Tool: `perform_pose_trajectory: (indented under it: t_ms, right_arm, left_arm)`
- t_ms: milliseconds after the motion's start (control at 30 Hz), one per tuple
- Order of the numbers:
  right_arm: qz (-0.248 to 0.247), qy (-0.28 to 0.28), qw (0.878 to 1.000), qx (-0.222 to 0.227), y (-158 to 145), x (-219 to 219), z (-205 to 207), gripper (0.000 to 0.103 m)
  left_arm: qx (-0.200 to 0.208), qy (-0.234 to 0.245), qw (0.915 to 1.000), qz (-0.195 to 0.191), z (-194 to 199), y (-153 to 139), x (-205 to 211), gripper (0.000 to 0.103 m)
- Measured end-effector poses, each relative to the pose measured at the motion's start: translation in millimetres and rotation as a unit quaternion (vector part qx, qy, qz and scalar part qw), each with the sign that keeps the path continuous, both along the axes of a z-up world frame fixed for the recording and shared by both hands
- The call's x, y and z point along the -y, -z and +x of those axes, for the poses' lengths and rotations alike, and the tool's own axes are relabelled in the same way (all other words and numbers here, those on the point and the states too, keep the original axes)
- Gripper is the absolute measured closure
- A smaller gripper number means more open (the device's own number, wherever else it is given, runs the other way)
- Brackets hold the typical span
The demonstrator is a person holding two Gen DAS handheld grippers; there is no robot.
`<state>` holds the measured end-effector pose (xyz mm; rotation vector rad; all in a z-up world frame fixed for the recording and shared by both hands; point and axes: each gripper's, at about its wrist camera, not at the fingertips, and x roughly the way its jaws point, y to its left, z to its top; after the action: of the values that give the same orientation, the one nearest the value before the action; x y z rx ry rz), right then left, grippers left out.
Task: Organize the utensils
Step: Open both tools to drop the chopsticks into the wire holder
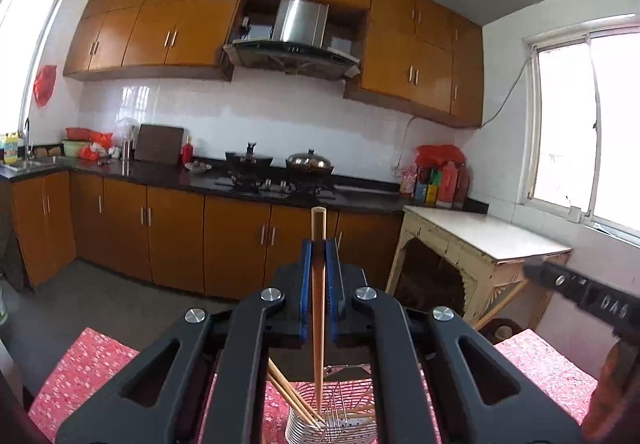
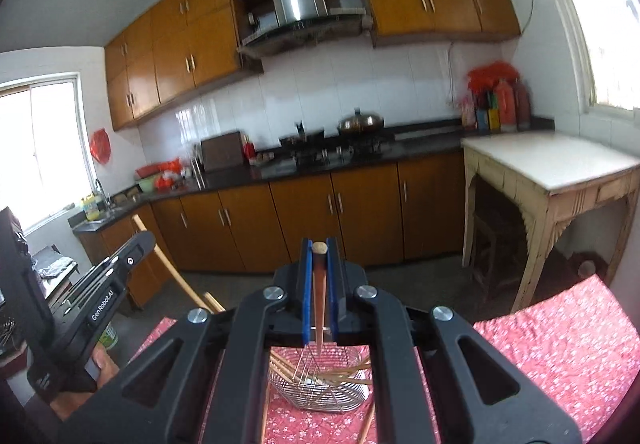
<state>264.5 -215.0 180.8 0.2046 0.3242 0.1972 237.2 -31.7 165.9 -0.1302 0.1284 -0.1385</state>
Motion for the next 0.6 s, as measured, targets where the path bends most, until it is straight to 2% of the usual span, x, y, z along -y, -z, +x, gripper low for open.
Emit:
perform_pose_trajectory:
  t_ms: [200, 367, 433, 467, 533, 600]
  right_arm:
    - [-0.004, 0.001, 0.999, -0.042, 33, -3, 36, 0.095]
    - [-0.02, 0.012, 0.998, -0.052, 49, -3, 48, 0.093]
    - [-0.021, 0.026, 0.998, -0.044, 50, 3, 45, 0.076]
    - [-0.019, 0.034, 0.998, -0.039, 50, 9, 41, 0.072]
    - [-0.014, 0.051, 0.998, -0.031, 50, 21, 33, 0.07]
    - [-0.012, 0.065, 0.997, -0.025, 51, 35, 25, 0.07]
  left_arm:
    - [-0.024, -0.012, 0.9996, -0.003, 32, 22, 4, 0.096]
    - [-0.053, -0.013, 0.9985, -0.005, 45, 40, 3, 0.096]
    - [-0.054, -0.017, 0.9984, -0.008, 42, 41, -4, 0.095]
    - [-0.055, -0.019, 0.9983, -0.008, 40, 40, -8, 0.092]
    - [-0.058, -0.029, 0.9979, -0.008, 39, 37, -15, 0.084]
    - [-0.058, -0.03, 0.9978, -0.011, 33, 37, -23, 0.08]
